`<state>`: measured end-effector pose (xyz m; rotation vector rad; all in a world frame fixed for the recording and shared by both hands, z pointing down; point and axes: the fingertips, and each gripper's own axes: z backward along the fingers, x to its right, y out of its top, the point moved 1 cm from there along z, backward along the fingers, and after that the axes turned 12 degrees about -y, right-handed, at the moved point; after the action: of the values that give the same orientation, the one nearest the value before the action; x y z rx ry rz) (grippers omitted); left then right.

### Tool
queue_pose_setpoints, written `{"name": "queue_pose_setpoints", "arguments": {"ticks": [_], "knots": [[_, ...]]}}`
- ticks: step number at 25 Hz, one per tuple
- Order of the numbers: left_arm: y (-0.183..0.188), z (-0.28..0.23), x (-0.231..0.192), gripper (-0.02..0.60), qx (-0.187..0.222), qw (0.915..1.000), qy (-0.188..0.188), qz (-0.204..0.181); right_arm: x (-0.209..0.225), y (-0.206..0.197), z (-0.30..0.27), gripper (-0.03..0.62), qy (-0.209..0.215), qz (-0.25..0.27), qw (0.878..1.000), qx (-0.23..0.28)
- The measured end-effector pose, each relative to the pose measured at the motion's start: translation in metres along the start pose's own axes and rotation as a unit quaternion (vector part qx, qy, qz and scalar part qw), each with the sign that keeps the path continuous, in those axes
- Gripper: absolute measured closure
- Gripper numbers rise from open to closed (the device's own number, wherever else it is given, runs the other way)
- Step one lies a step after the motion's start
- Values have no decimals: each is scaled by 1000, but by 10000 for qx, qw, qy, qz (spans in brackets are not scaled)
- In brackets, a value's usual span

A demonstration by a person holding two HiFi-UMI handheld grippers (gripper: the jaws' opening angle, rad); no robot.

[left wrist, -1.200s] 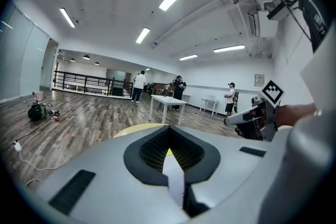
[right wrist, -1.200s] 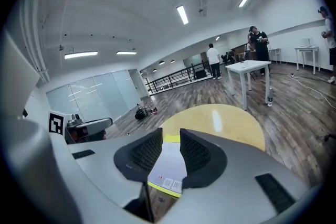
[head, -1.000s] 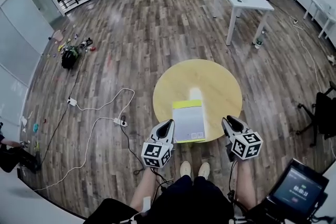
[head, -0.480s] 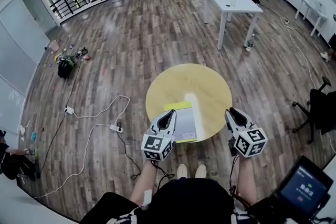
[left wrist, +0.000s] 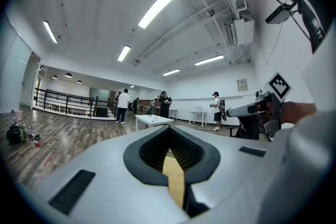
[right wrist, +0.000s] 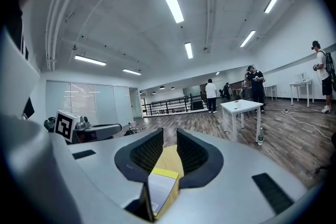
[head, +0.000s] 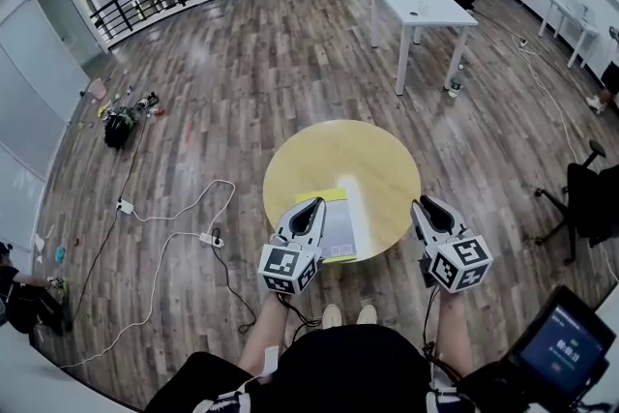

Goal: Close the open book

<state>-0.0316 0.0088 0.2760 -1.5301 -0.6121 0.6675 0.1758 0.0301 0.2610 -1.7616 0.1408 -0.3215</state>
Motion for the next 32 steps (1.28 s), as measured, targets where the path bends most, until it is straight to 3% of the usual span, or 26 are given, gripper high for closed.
{"name": "queue_pose_setpoints", "arguments": {"ticks": [15, 32], "knots": [[6, 6, -4, 583, 84, 10000, 24, -39, -19, 22, 5, 510, 104, 155, 9993, 333], [11, 13, -3, 583, 102, 9999, -6, -49, -29, 28, 9, 518, 139, 158, 9991, 365]]}}
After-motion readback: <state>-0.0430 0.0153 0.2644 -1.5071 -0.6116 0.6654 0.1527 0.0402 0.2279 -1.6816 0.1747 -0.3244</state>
